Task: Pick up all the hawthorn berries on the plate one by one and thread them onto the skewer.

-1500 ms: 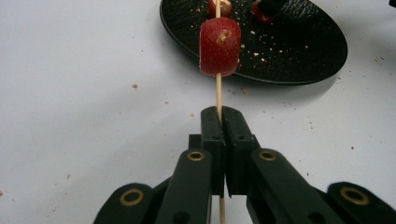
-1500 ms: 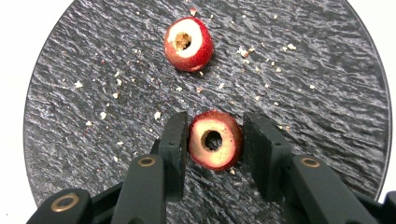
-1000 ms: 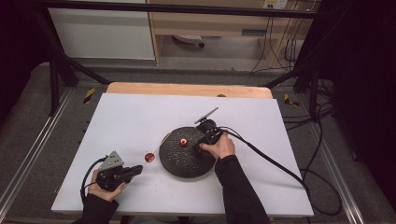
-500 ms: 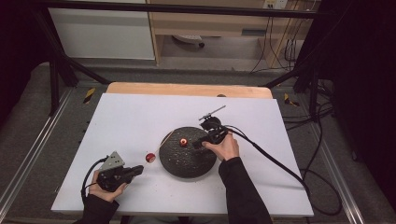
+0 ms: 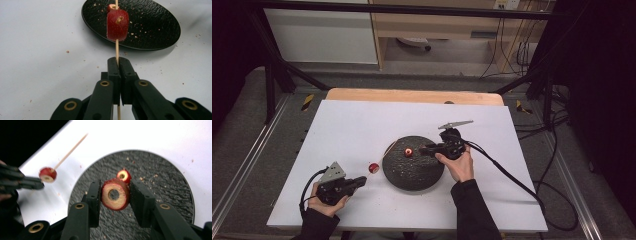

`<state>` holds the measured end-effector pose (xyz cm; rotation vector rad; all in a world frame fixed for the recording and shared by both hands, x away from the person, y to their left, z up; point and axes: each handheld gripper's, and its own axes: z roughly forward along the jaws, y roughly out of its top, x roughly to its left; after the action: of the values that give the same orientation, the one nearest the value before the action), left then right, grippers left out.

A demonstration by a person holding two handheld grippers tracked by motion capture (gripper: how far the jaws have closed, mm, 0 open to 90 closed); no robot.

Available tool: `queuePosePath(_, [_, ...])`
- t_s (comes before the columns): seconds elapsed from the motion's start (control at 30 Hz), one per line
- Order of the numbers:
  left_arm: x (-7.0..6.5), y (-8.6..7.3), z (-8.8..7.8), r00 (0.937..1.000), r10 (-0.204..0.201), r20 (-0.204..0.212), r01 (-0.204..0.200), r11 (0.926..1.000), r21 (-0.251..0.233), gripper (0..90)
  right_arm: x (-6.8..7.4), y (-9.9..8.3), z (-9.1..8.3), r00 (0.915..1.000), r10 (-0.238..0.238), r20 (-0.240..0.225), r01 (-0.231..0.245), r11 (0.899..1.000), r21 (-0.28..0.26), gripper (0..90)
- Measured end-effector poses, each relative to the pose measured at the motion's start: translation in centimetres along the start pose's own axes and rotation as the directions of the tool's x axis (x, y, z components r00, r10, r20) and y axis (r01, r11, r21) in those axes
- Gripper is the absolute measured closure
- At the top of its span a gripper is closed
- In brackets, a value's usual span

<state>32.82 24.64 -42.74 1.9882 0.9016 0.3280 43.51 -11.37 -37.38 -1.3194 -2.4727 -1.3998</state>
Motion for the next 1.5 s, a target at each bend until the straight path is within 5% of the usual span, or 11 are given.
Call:
queuePosePath(0.23, [-0.2, 0.1, 0.0, 1.0, 0.0, -0.002, 0.0, 1.0, -0.007, 87.9, -0.6, -1.5, 0.1, 0.9976, 0.057, -0.039, -0.061, 0.992, -0.11, 63.0])
queuePosePath(0.4, [-0.4, 0.2, 0.1, 1.0, 0.005, 0.0, -0.005, 0.9999, -0.012, 87.9, -0.6, -2.1, -0.2, 0.9945, 0.087, -0.058, -0.097, 0.973, -0.209, 63.0])
queuePosePath(0.6, [-0.9, 0.4, 0.4, 0.9999, 0.01, 0.001, -0.01, 0.9998, -0.015, 87.9, -0.4, -2.6, -0.3, 0.989, 0.111, -0.097, -0.136, 0.942, -0.307, 63.0])
queuePosePath(1.0, [-2.0, 0.6, 1.1, 0.9998, 0.019, 0.008, -0.019, 0.9994, -0.028, 87.9, -0.4, -2.9, -0.5, 0.978, 0.16, -0.134, -0.205, 0.858, -0.471, 63.1])
queuePosePath(1.5, [-3.6, 1.5, 2.3, 0.9995, 0.025, 0.018, -0.024, 0.9988, -0.043, 88.0, -0.8, -2.6, -0.3, 0.9714, 0.184, -0.15, -0.237, 0.776, -0.584, 63.1])
